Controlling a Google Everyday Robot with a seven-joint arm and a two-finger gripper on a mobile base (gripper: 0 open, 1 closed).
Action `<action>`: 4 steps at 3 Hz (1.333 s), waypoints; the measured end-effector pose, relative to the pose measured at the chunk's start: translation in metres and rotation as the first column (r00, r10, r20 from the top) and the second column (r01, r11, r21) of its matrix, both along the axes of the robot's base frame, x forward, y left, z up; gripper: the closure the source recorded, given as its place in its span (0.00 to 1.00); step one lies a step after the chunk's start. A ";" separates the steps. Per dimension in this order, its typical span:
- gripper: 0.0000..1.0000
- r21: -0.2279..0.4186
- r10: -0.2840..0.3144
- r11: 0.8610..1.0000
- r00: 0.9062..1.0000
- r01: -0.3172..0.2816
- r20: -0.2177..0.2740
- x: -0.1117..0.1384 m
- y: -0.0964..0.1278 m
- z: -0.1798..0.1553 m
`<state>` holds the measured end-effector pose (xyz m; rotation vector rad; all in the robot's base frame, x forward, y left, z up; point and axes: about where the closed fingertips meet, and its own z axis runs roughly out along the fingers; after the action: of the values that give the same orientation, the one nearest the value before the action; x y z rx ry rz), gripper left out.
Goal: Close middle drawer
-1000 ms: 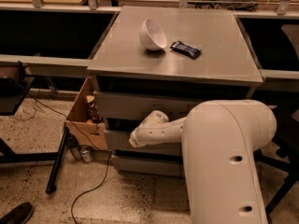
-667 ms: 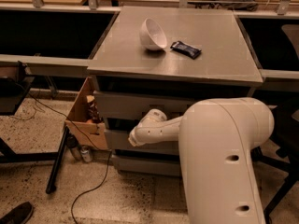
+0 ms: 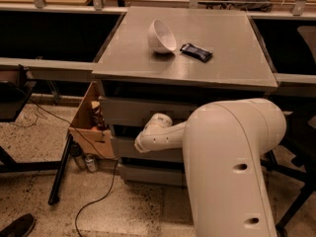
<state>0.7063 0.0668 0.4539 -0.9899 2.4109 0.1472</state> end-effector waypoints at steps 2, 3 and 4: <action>1.00 0.039 0.043 0.998 0.999 -0.043 -0.010 -0.026 0.001 -0.011; 1.00 0.052 0.061 0.997 0.998 -0.060 -0.008 -0.038 -0.001 -0.013; 1.00 0.057 0.072 0.996 0.997 -0.072 0.002 -0.046 -0.004 -0.008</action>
Offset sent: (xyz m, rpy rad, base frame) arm -0.0482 -0.0034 -0.0166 0.0678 0.0131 0.0704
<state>0.6602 0.0631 0.4457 -1.0506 2.3583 0.2405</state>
